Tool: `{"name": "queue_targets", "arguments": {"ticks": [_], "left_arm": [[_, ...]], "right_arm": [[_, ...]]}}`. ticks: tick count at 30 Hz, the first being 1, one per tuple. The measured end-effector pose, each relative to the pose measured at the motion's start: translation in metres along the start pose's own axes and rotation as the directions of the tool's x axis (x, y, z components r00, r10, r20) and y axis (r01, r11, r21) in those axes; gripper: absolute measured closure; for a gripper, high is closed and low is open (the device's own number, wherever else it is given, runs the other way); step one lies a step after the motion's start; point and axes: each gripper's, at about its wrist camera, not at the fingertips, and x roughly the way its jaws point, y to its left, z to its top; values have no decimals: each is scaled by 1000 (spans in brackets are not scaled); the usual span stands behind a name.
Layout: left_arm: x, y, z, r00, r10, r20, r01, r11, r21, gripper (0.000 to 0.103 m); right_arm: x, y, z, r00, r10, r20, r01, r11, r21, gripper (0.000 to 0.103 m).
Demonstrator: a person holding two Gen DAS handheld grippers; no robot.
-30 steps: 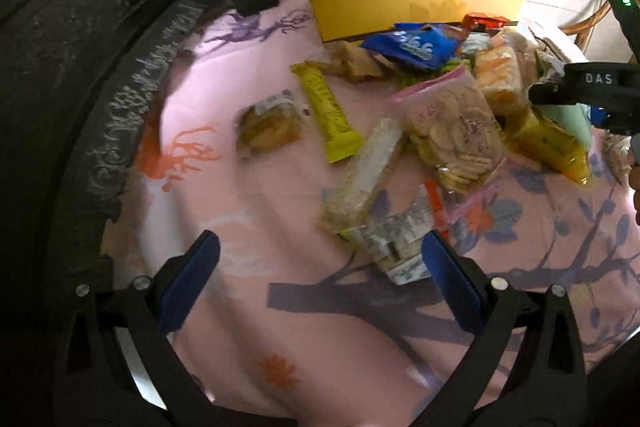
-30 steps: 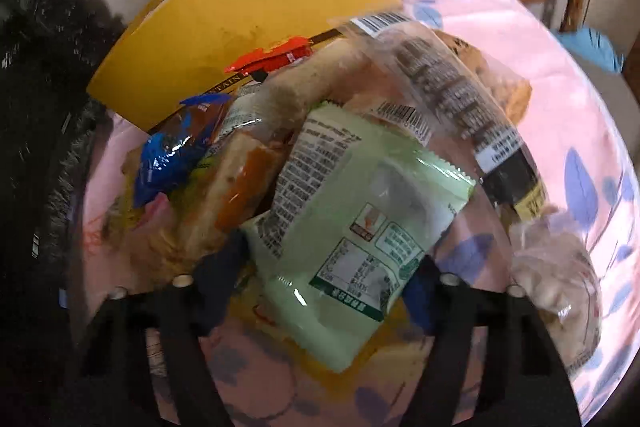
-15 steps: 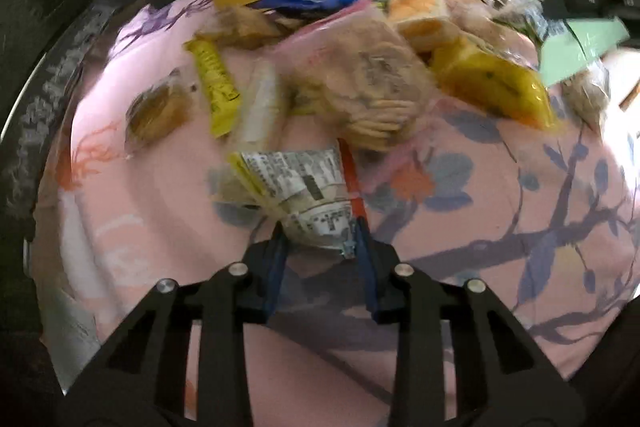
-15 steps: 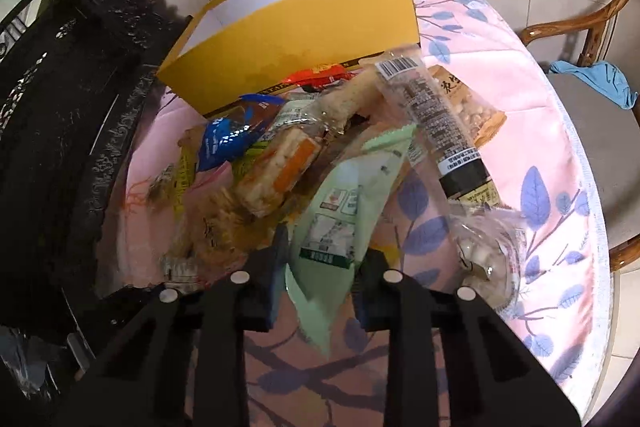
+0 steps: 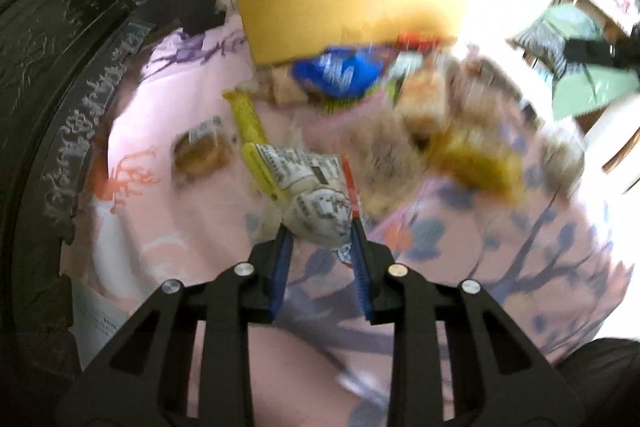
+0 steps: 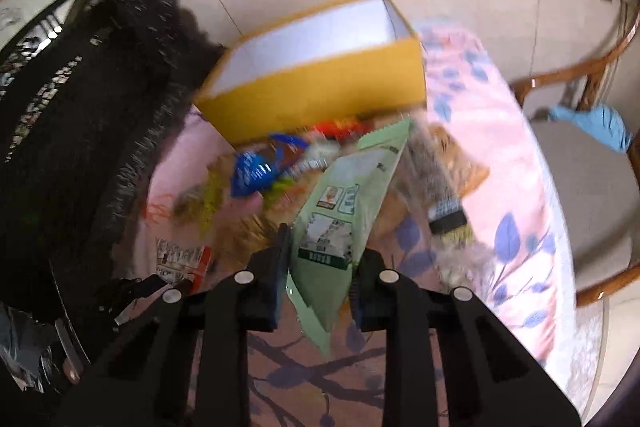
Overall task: Organize snacks
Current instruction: 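Carry both packets over the yellow box and release them inside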
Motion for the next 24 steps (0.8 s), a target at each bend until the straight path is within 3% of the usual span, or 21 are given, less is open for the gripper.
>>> {"name": "queue_targets", "arguments": {"ticks": [6, 9, 12, 15, 19, 24], "left_arm": [[-31, -1, 52, 996, -37, 79, 42, 998, -55, 75], [-42, -2, 93, 985, 13, 175, -8, 1000, -30, 75], [-43, 2, 134, 970, 9, 242, 3, 999, -50, 75], [-29, 5, 181, 956, 73, 284, -66, 997, -35, 75], [20, 18, 249, 963, 125, 239, -108, 990, -86, 75], [67, 32, 286, 971, 160, 178, -143, 984, -106, 75]], "right_arm": [[-35, 14, 30, 993, 49, 107, -41, 996, -74, 77], [-38, 17, 56, 985, 62, 163, -46, 994, -98, 78], [-24, 14, 87, 979, 77, 188, -59, 994, -95, 77], [-5, 10, 124, 975, 94, 203, -74, 992, -103, 78], [26, 6, 180, 974, 125, 189, -102, 986, -129, 78], [71, -3, 232, 983, 87, 159, -60, 983, -171, 78]]}}
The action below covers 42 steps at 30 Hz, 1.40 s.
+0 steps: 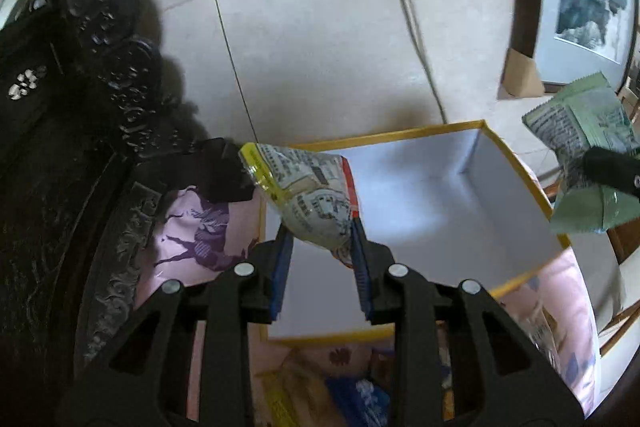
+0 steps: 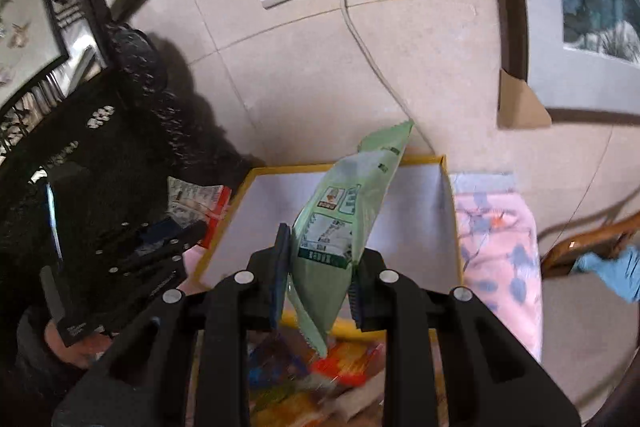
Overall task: Organize snacks
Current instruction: 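Carry both packets over the yellow box and release them inside, then grasp the clear barcoded bag with the right tool while the left tool grasps the oat bar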
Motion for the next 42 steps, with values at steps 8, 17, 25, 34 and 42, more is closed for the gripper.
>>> {"name": "queue_targets", "arguments": {"ticks": [8, 17, 25, 34, 42], "left_arm": [[31, -2, -5, 998, -23, -67, 25, 999, 31, 75], [34, -15, -1, 1000, 2, -8, -1, 997, 77, 3], [19, -15, -26, 999, 30, 22, -33, 988, 149, 2], [-36, 11, -124, 986, 131, -98, -109, 973, 202, 2], [-63, 17, -223, 967, 92, -238, -26, 963, 266, 2]], "right_arm": [[41, -26, 10, 998, -46, -47, 46, 999, 15, 78], [70, -37, 4, 986, -123, -117, 124, 992, 3, 54], [52, -57, -15, 977, -170, -130, 180, 981, 69, 1], [9, -69, -130, 918, -307, -253, 306, 951, -44, 1], [36, -72, -202, 905, -272, -327, 288, 958, 0, 28]]}}
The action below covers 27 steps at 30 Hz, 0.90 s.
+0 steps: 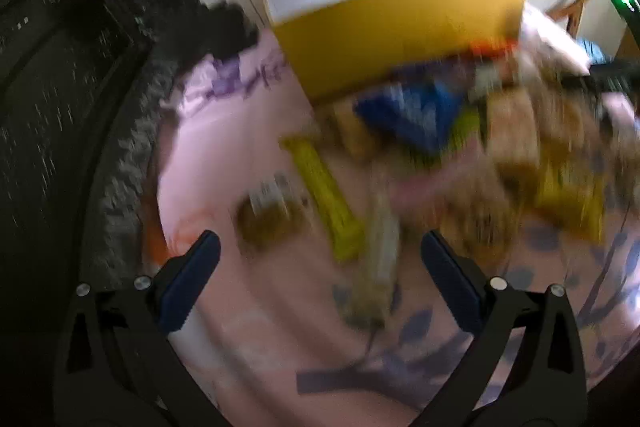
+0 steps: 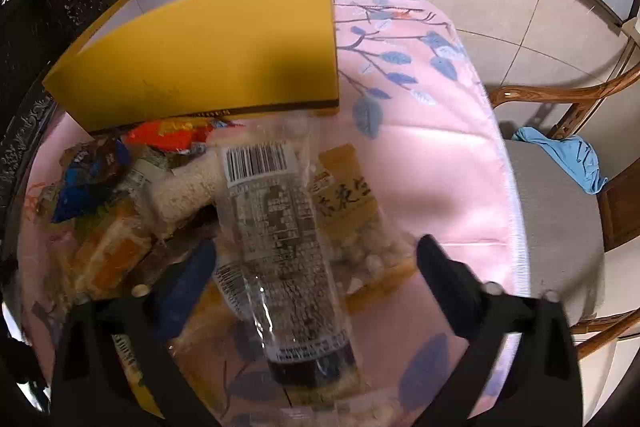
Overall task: Organize snacks
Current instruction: 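Grasp the clear barcoded bag with the right tool while the left tool grasps the oat bar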
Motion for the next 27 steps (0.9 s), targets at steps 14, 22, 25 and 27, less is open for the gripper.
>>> {"name": "queue_targets", "arguments": {"ticks": [14, 22, 25, 27], "left_arm": [[60, -9, -28, 984, -169, -57, 166, 985, -47, 45], [52, -16, -30, 977, -200, -80, 198, 980, -22, 74], [38, -8, -26, 975, -212, -62, 208, 975, -75, 74], [32, -1, -27, 978, -203, -55, 197, 976, -96, 74]], "right_arm": [[-66, 7, -23, 996, 88, 20, -89, 994, 63, 68], [-103, 4, -29, 990, 97, 99, -109, 986, 122, 68], [-113, 3, -29, 983, 137, 124, -156, 976, 153, 68], [-122, 4, -28, 979, 144, 143, -165, 975, 146, 68]]}}
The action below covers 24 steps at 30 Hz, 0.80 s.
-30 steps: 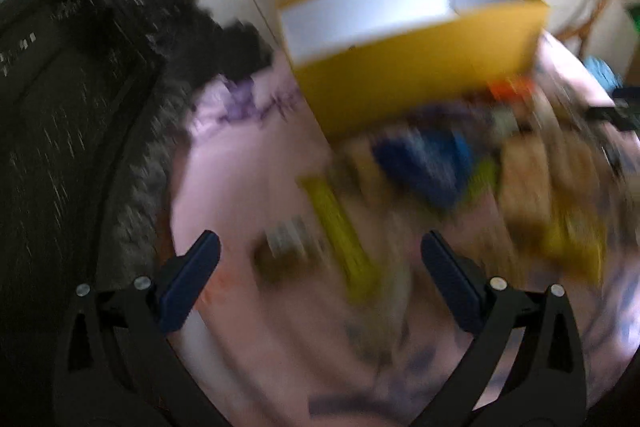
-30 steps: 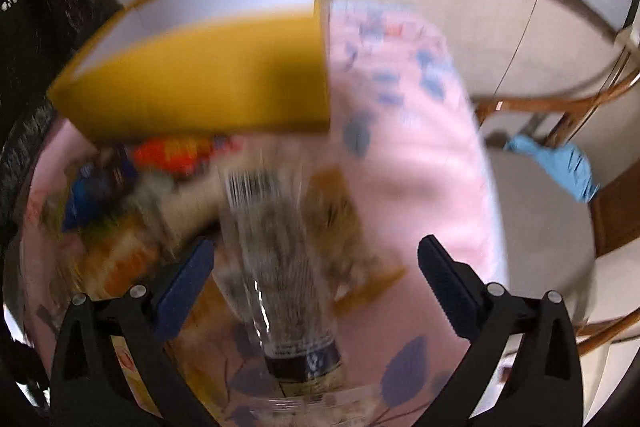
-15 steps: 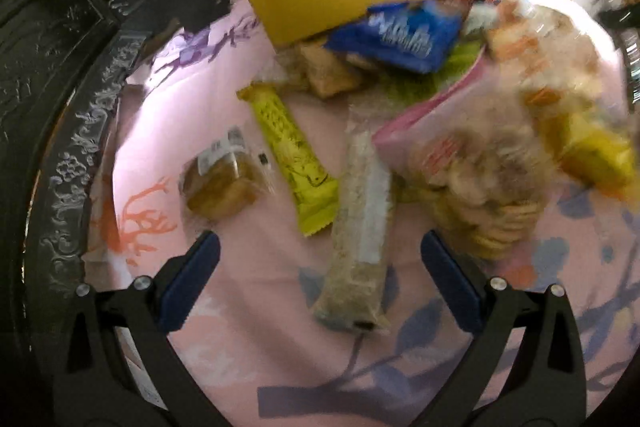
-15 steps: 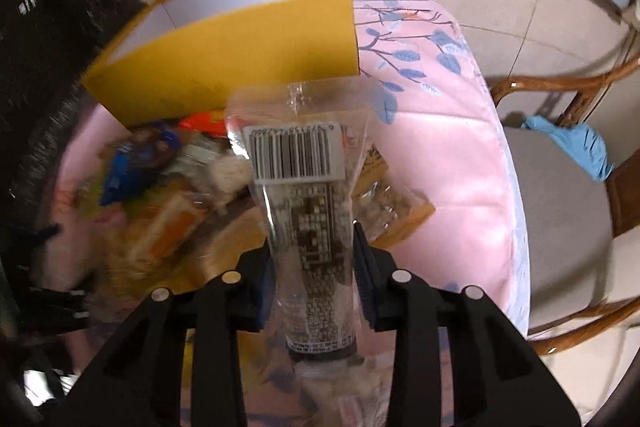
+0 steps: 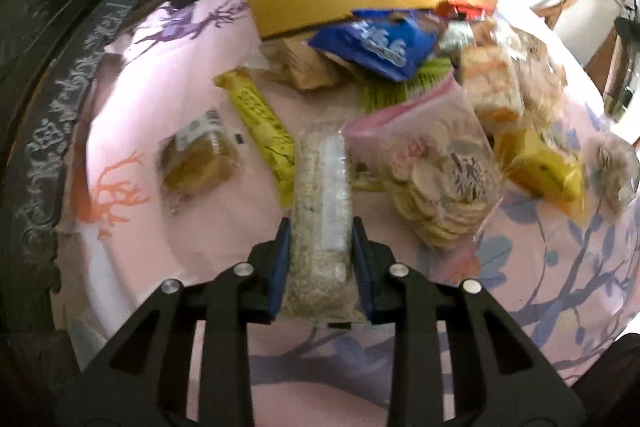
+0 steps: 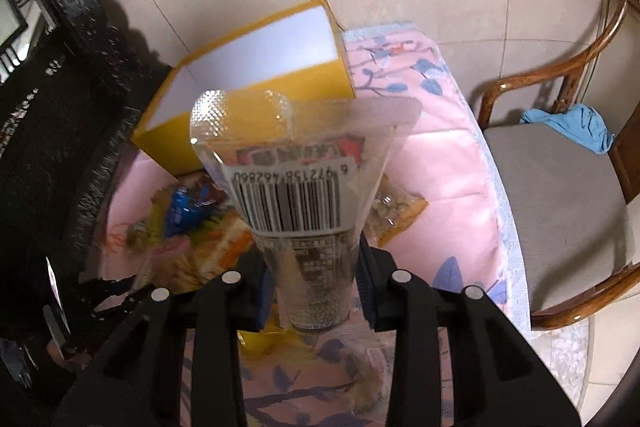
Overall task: Organize snacks
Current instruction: 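Grasp the clear barcoded bag with the right tool while the left tool grasps the oat bar, then lower both held snacks into the yellow box and open both tools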
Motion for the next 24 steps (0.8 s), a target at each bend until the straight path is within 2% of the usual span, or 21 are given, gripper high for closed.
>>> {"name": "queue_targets", "arguments": {"ticks": [3, 8, 11, 16, 20, 23, 24], "left_arm": [[-12, 6, -1, 1000, 4, 5, -3, 1000, -24, 74], [-56, 12, 7, 996, 14, 91, -7, 997, -76, 74], [-80, 7, 16, 989, 31, 144, -21, 997, -71, 74], [-106, 10, 62, 961, 72, 266, -37, 990, -134, 74], [-107, 16, 108, 935, 105, 338, -55, 986, -155, 74], [-101, 19, 155, 915, 143, 377, -89, 984, -156, 74], [-98, 21, 168, 914, 154, 375, -99, 982, -162, 74]], "right_arm": [[-13, 7, 5, 999, 3, 35, -2, 999, -33, 68], [-31, 11, 17, 997, 45, 70, -42, 998, -41, 68], [-36, 17, 28, 994, 75, 83, -70, 996, -61, 68], [-36, 29, 56, 982, 149, 113, -140, 987, -83, 68], [-26, 41, 89, 975, 188, 118, -178, 980, -87, 68], [-14, 48, 121, 967, 221, 125, -210, 973, -91, 68], [-7, 51, 135, 965, 232, 123, -222, 971, -89, 68]]}}
